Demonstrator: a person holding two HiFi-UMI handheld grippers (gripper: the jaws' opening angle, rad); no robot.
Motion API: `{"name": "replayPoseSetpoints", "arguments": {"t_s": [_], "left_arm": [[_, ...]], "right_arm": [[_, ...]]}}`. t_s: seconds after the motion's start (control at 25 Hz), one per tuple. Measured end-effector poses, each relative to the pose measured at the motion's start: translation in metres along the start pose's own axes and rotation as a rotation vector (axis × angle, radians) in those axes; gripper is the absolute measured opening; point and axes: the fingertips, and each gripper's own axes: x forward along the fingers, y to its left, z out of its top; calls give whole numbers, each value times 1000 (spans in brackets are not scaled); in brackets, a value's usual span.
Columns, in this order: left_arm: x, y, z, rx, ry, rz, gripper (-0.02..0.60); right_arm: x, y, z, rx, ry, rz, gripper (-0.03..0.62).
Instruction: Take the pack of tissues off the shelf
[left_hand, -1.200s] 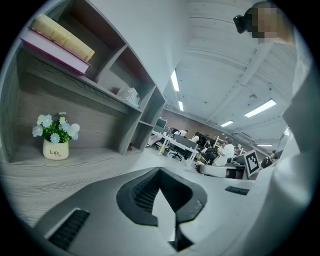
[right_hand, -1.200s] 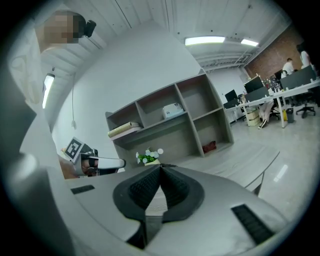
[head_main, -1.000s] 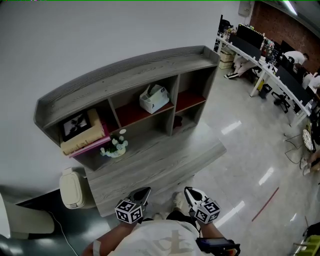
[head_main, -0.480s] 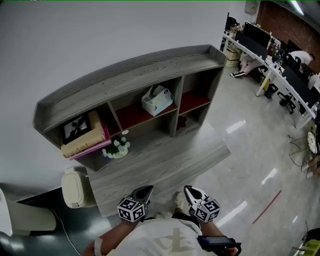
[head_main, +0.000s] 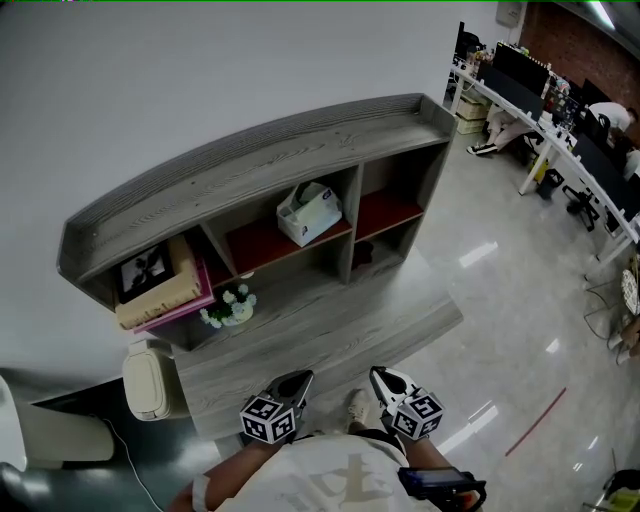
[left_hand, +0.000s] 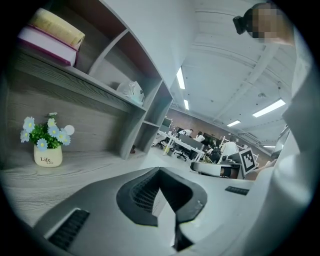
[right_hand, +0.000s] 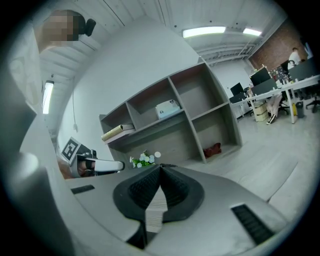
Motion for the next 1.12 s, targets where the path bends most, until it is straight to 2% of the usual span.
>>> {"name": "replayPoseSetpoints", "arguments": {"t_s": [0.64,1.12], "left_arm": [[46,21,32,-20,-40,74,12],[59,41,68,-19,-105,158,12]], "right_arm": [[40,-45,29,-13,34,80,5],[83,-57,52,-52,70,192,5]]}}
